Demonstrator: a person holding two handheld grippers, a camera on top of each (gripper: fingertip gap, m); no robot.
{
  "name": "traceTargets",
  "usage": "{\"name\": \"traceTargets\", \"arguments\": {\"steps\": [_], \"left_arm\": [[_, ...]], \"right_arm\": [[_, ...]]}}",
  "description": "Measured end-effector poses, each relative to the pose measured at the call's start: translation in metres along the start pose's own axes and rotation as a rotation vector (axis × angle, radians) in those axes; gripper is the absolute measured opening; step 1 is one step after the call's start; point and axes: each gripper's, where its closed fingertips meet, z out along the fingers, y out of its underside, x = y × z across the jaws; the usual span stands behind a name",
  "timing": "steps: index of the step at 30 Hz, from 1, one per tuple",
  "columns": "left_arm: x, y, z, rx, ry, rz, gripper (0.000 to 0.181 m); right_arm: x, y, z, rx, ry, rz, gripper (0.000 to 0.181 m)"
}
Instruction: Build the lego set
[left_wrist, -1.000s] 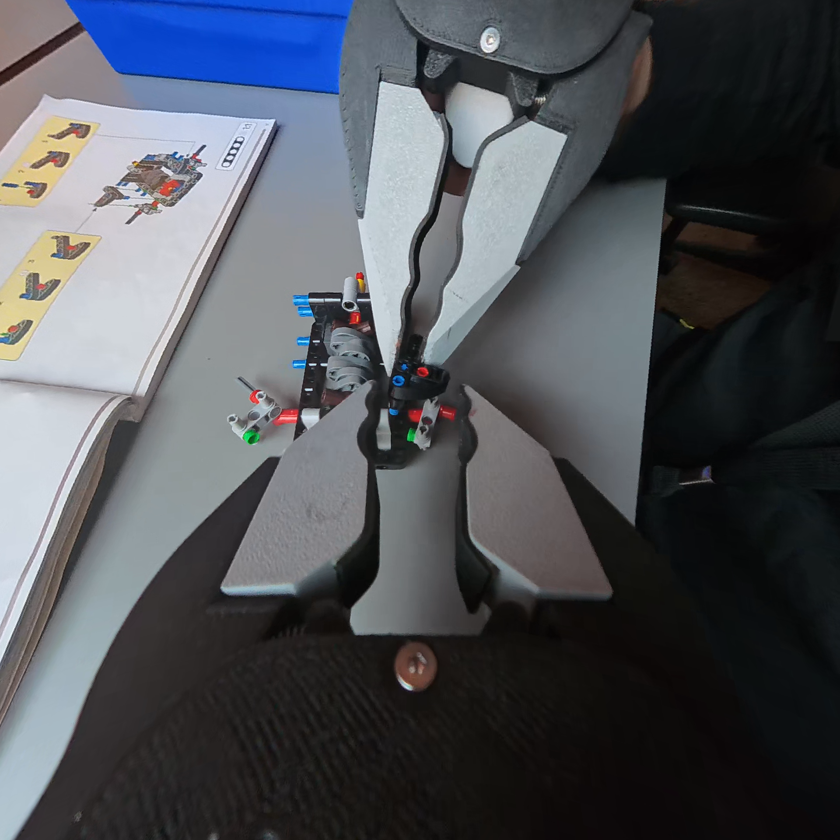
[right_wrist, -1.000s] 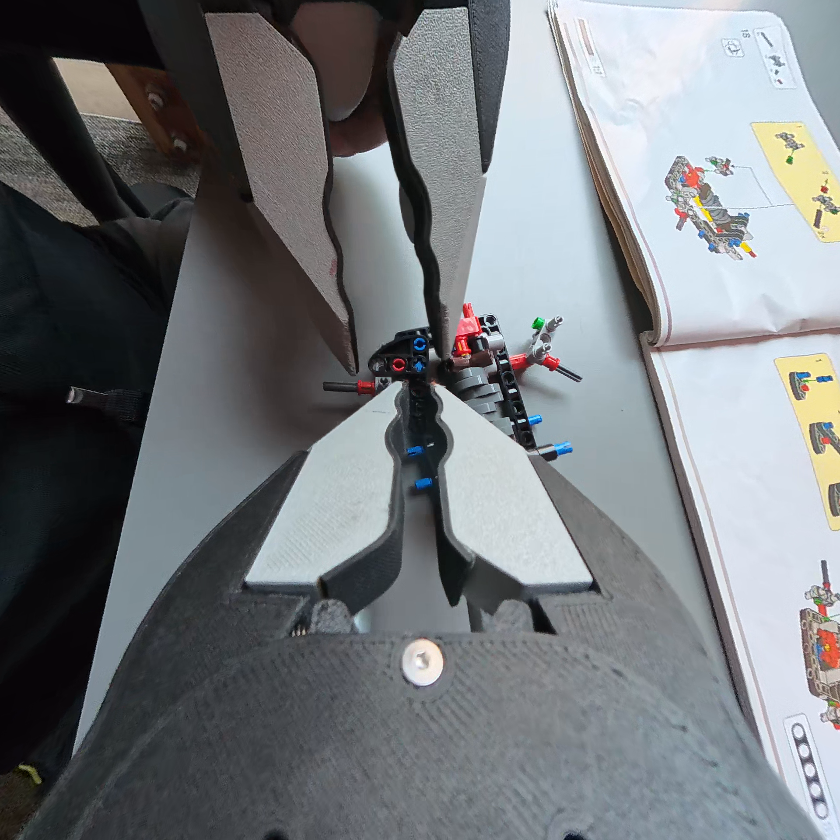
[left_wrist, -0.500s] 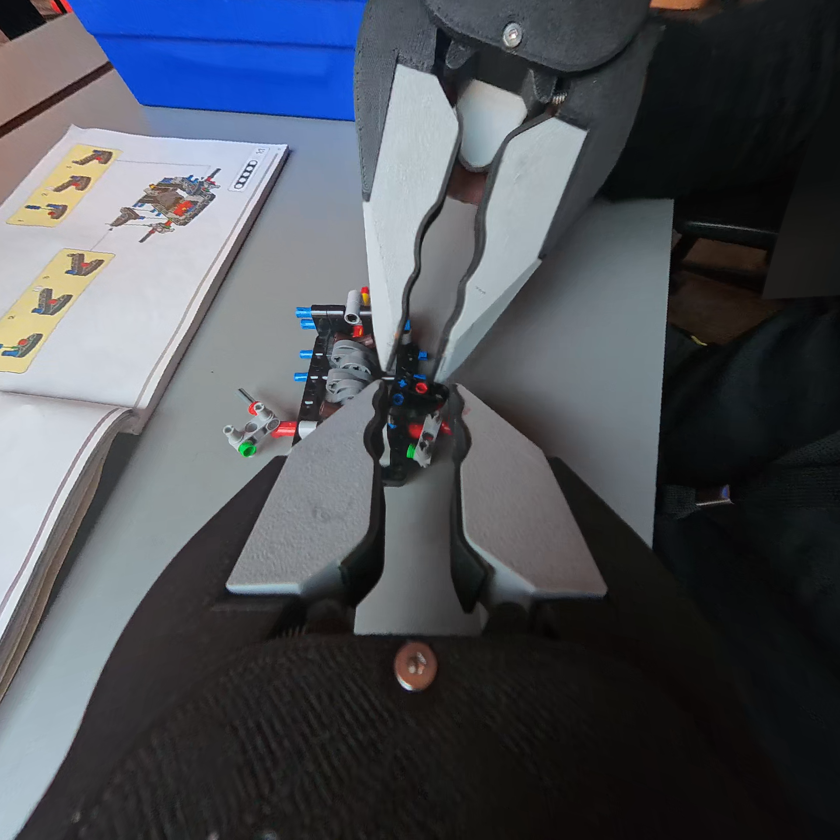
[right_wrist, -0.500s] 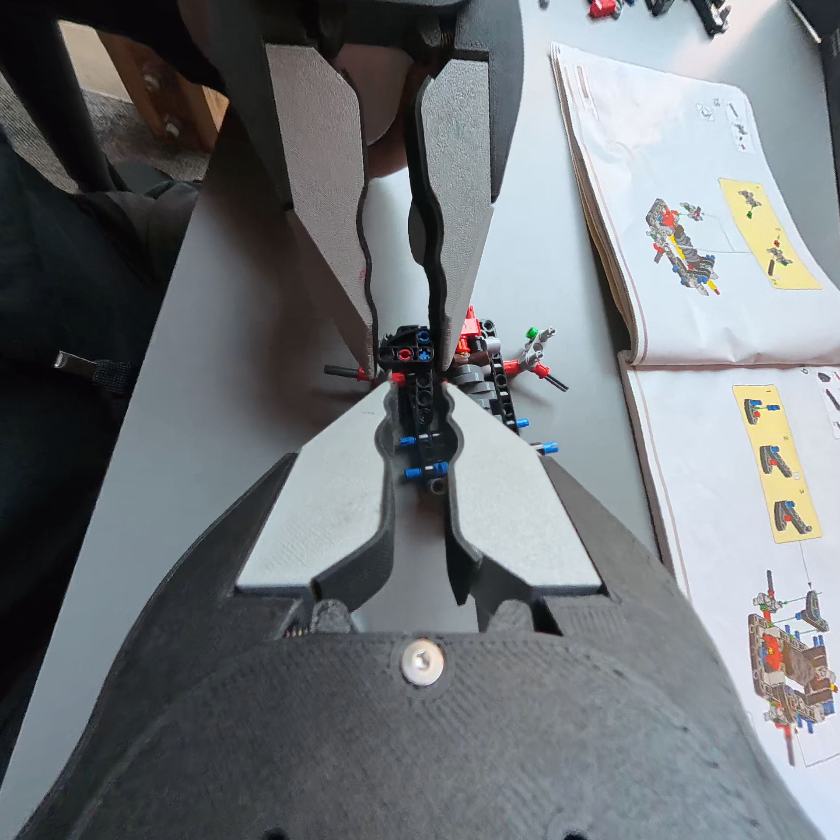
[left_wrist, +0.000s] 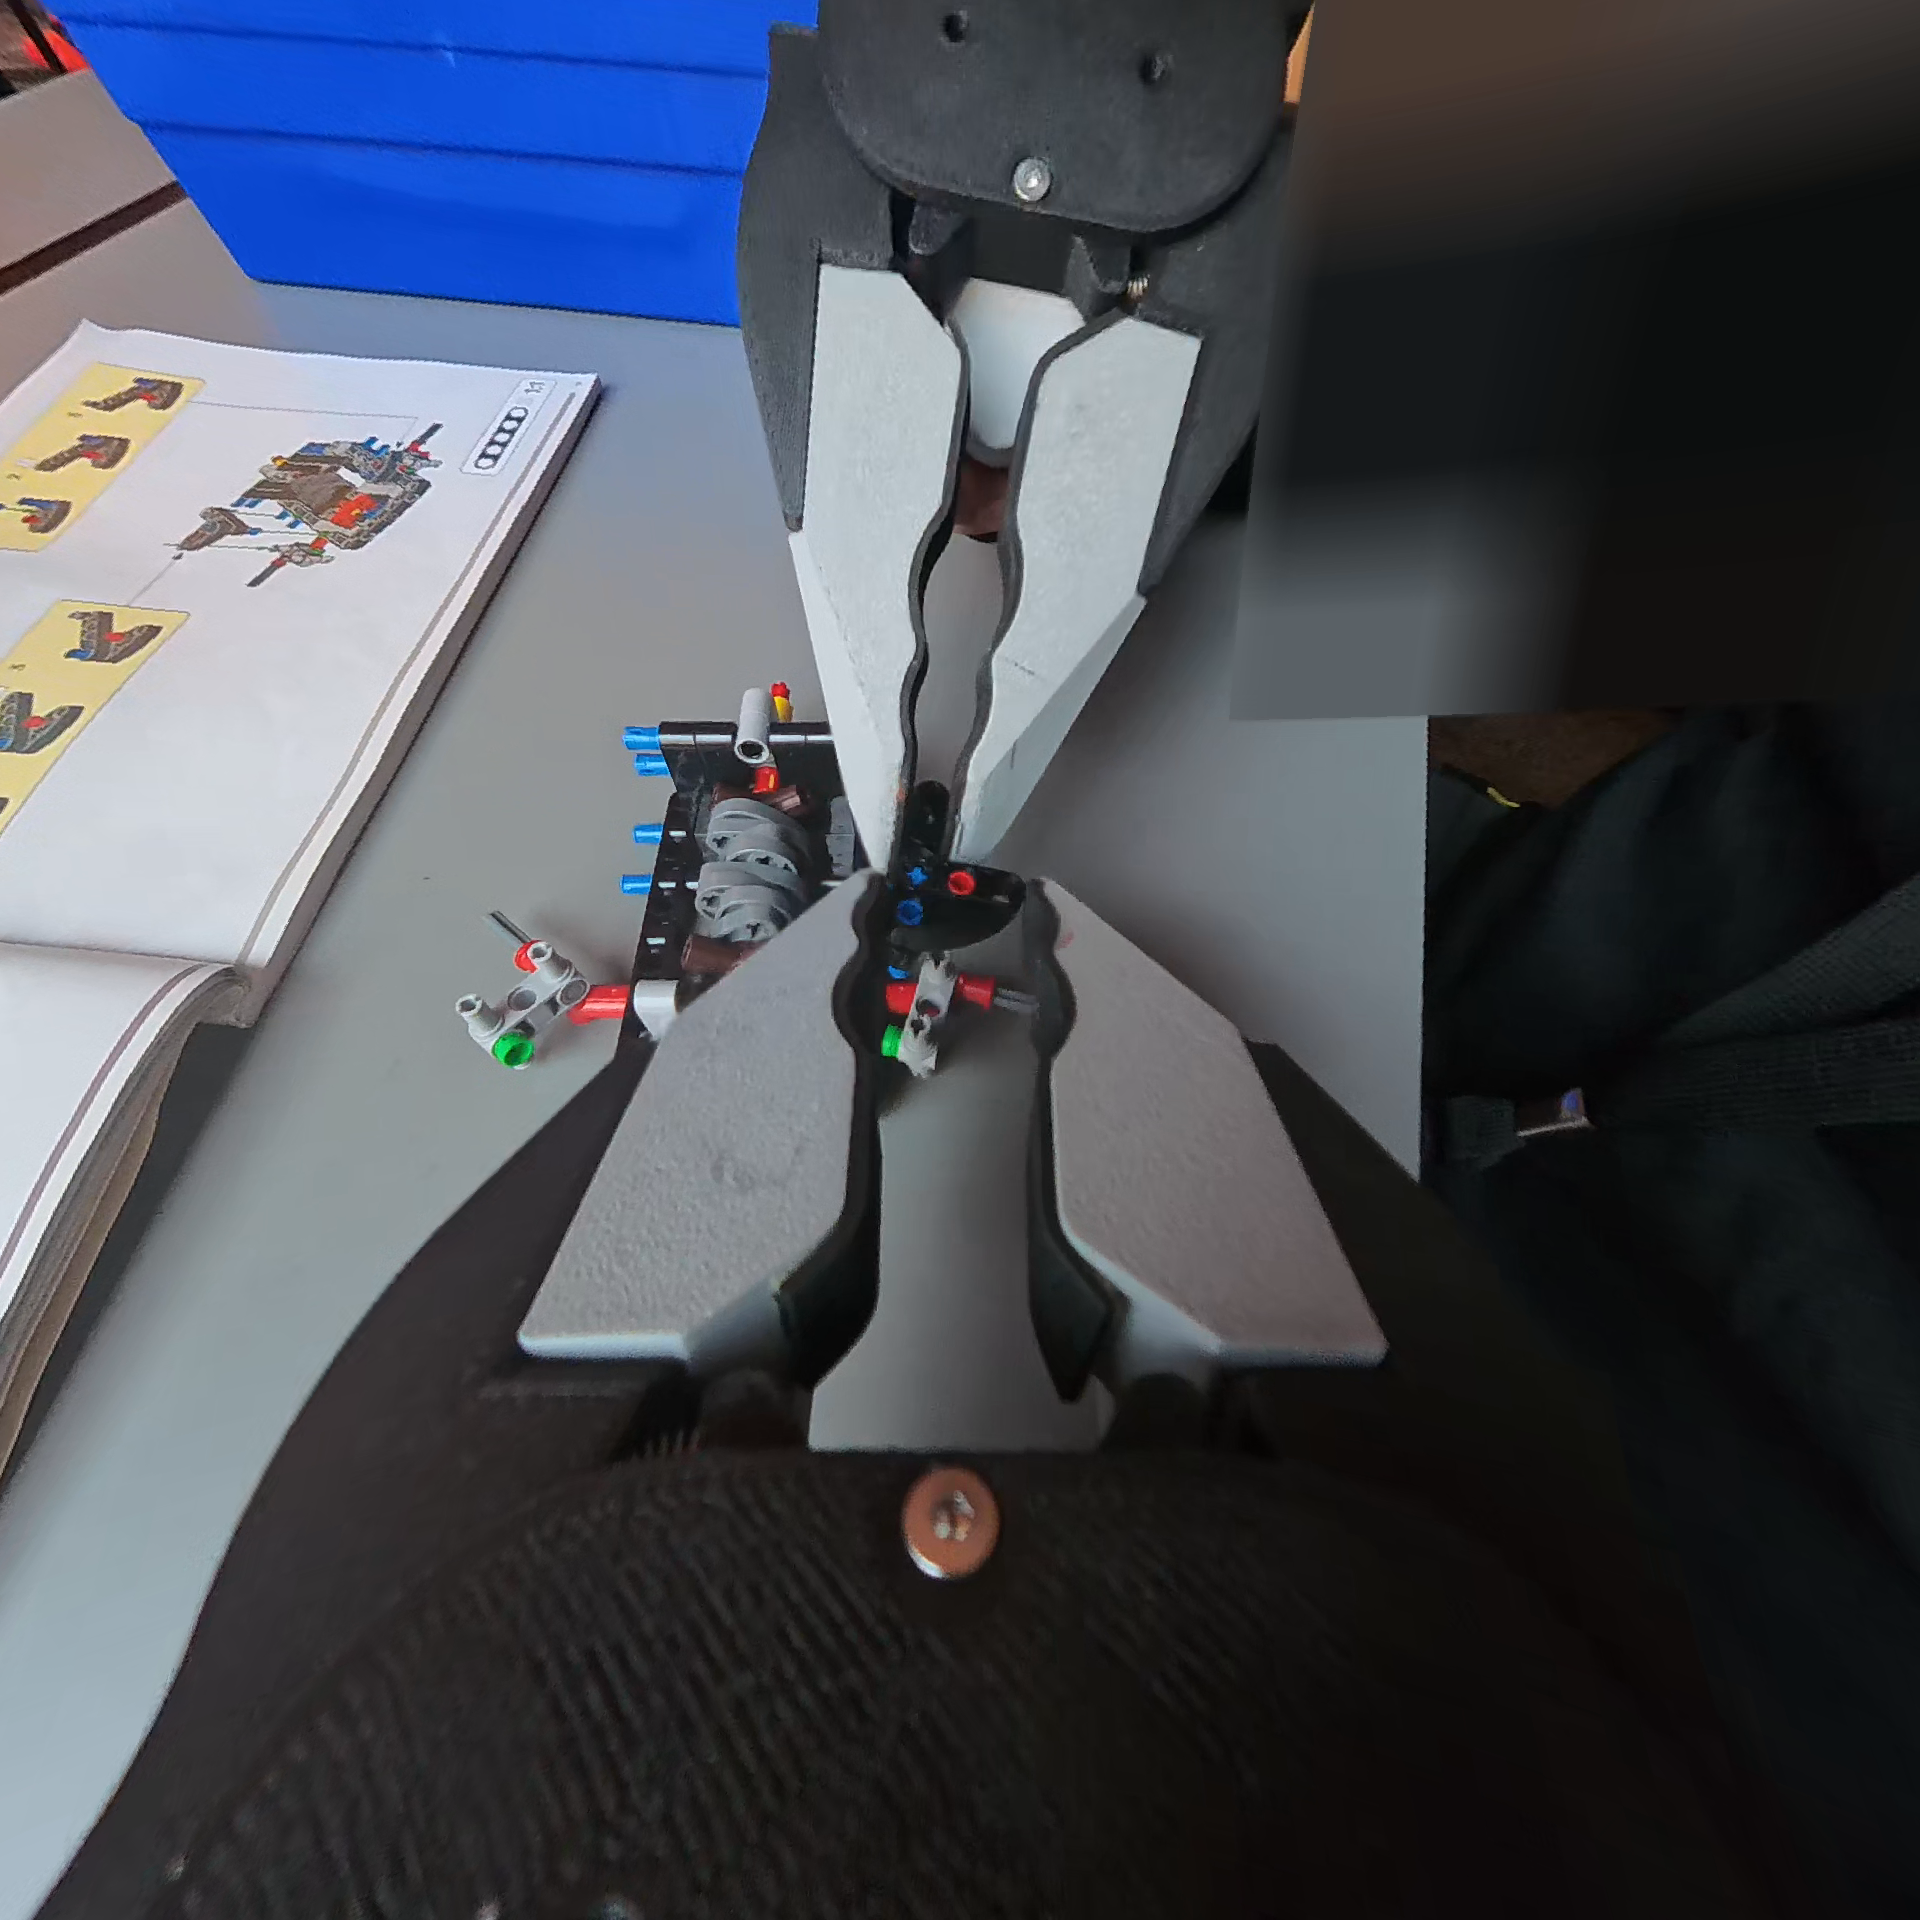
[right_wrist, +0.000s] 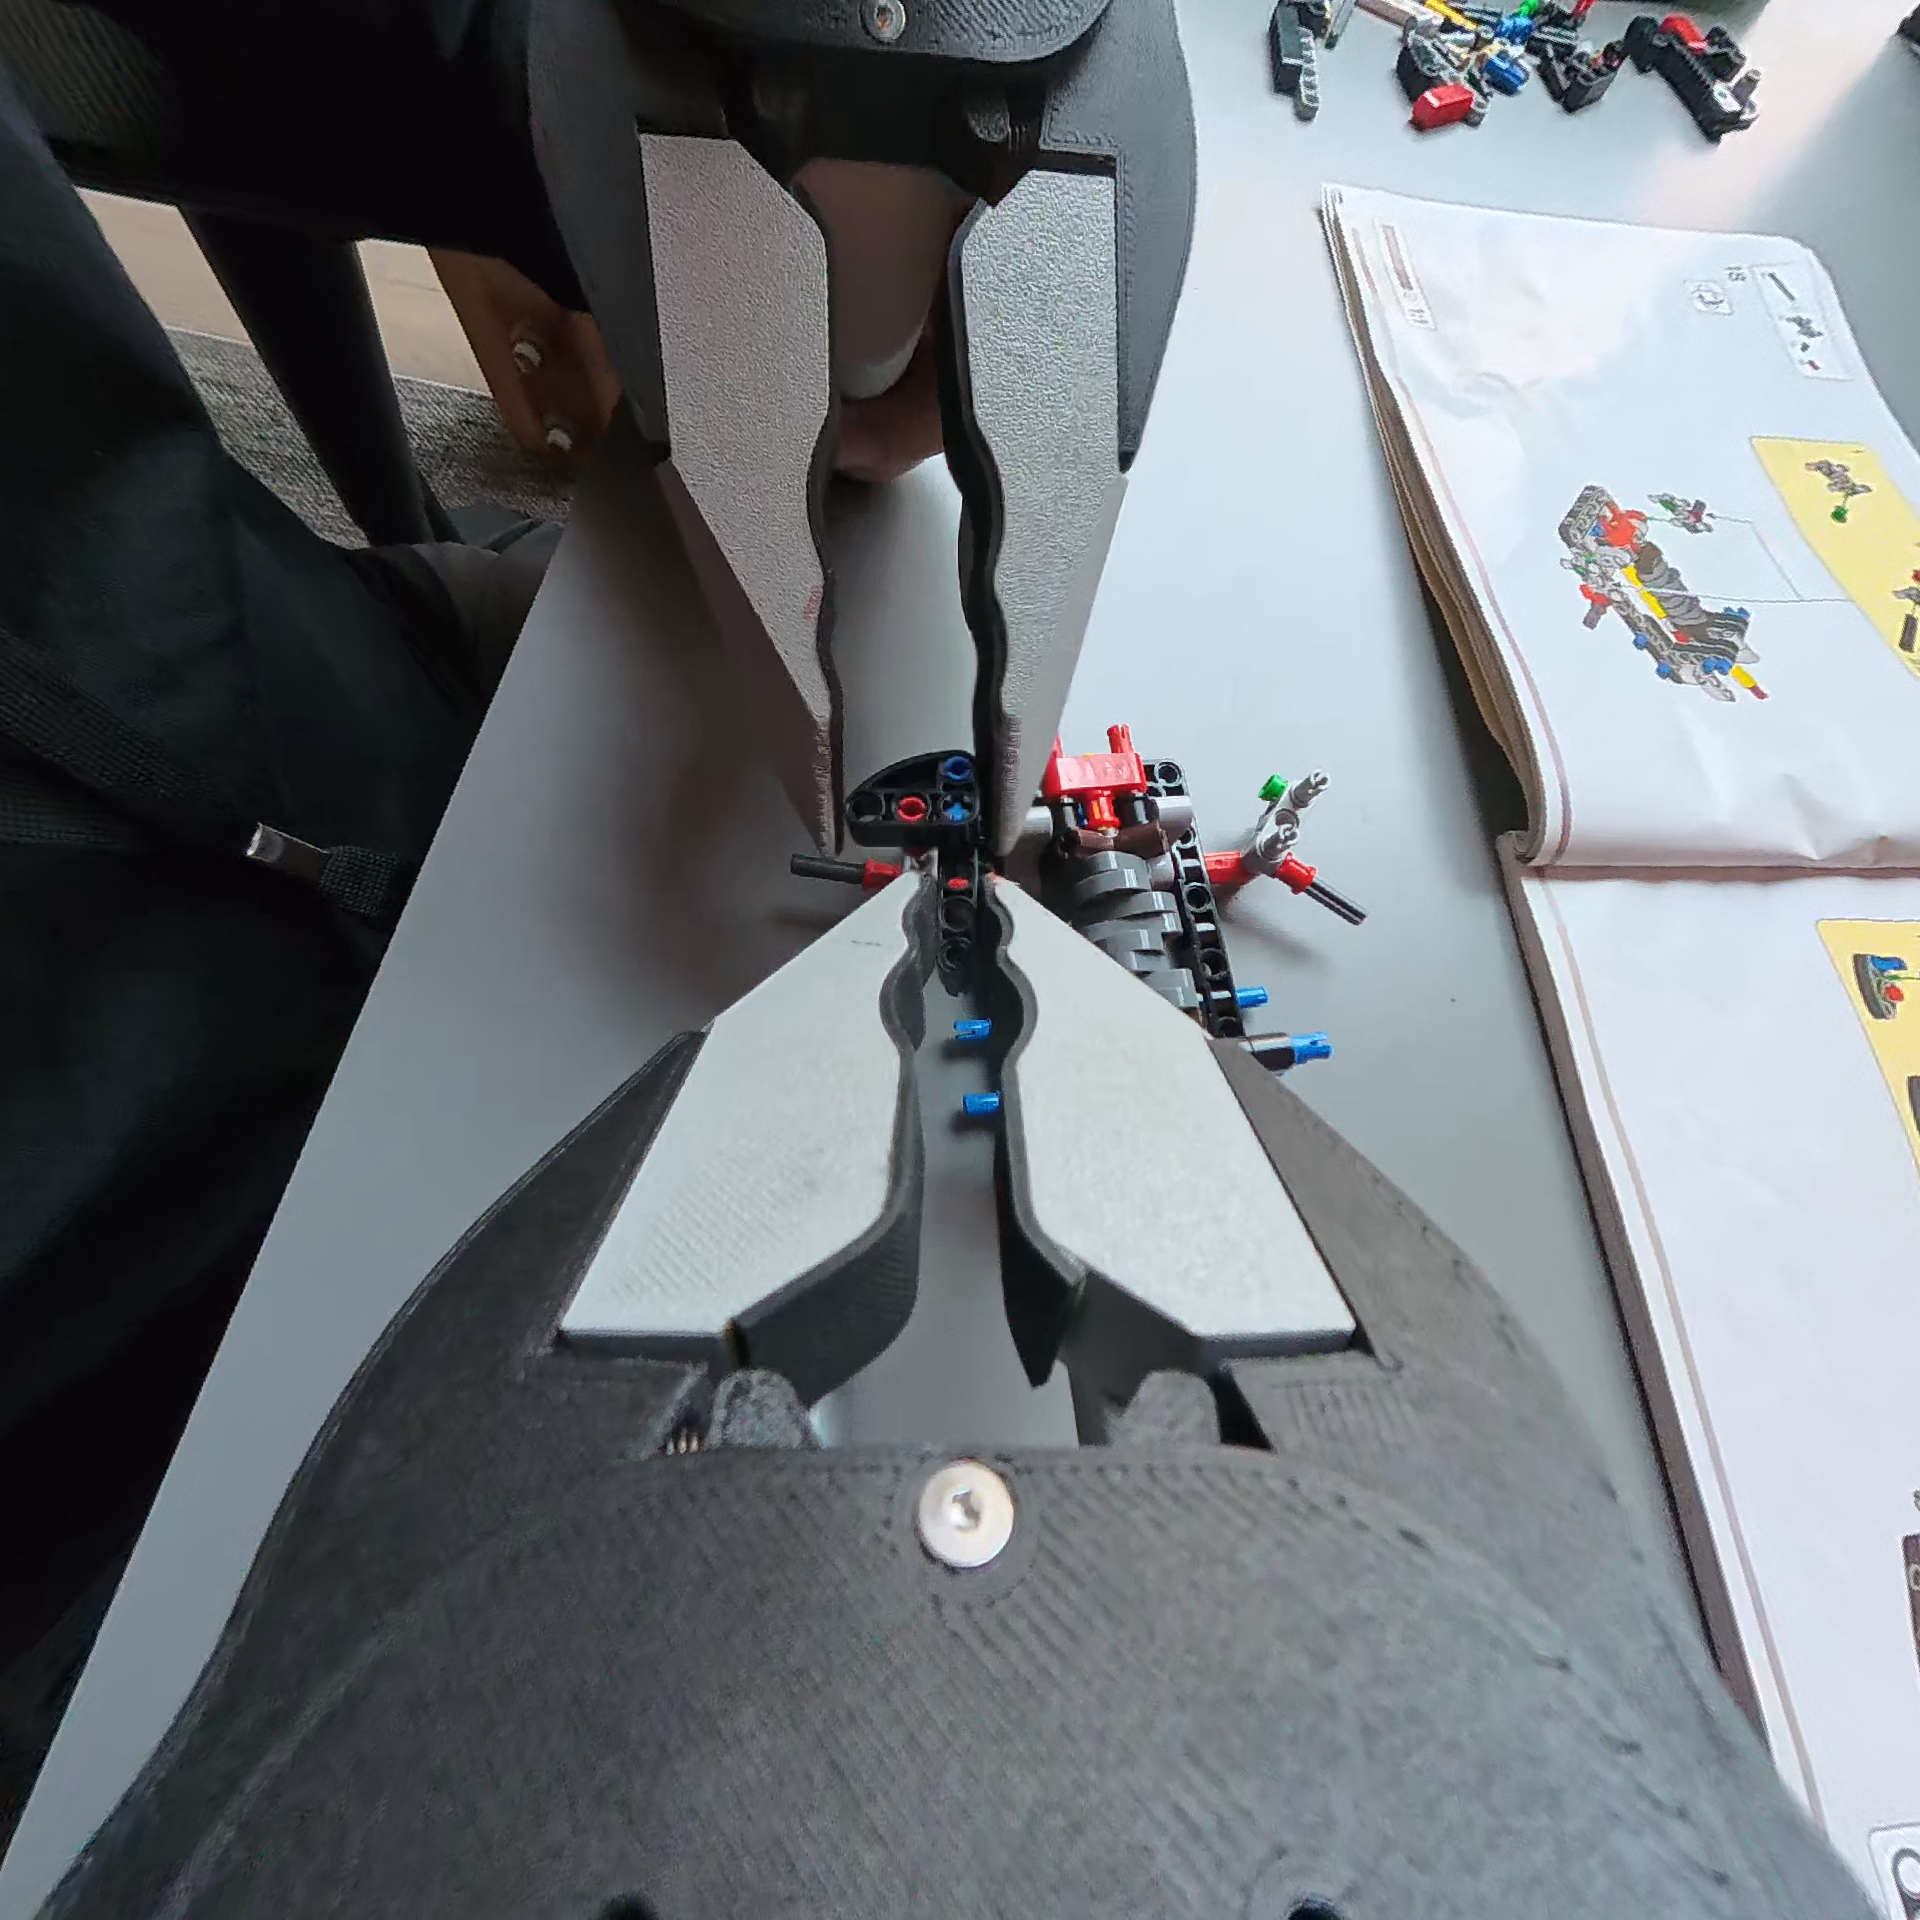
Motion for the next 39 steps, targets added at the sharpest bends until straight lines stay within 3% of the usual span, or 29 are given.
{"name": "traceTargets", "arguments": {"steps": [7,10,17,26,33,39], "left_arm": [[-0.015,0.017,-0.017,-0.113,-0.129,0.151,0.013],[-0.009,0.022,-0.017,-0.137,-0.071,0.106,0.023],[-0.006,0.04,-0.001,-0.24,-0.069,0.109,0.018],[0.002,0.035,-0.002,-0.209,-0.045,0.094,0.009],[0.001,0.036,-0.002,-0.207,-0.05,0.083,0.015],[-0.002,0.021,-0.008,-0.147,-0.079,0.064,0.024]], "right_arm": [[0.006,0.002,-0.004,-0.011,0.013,0.054,0.004],[0.008,0.001,-0.006,0.002,0.017,0.061,0.004],[0.005,0.005,0.002,-0.03,0.019,0.04,0.004],[0.007,0.01,0.002,-0.05,0.045,0.007,0.004],[0.006,0.011,0.002,-0.056,0.042,-0.021,0.004],[0.006,0.009,0.001,-0.042,0.041,-0.021,0.003]]}}
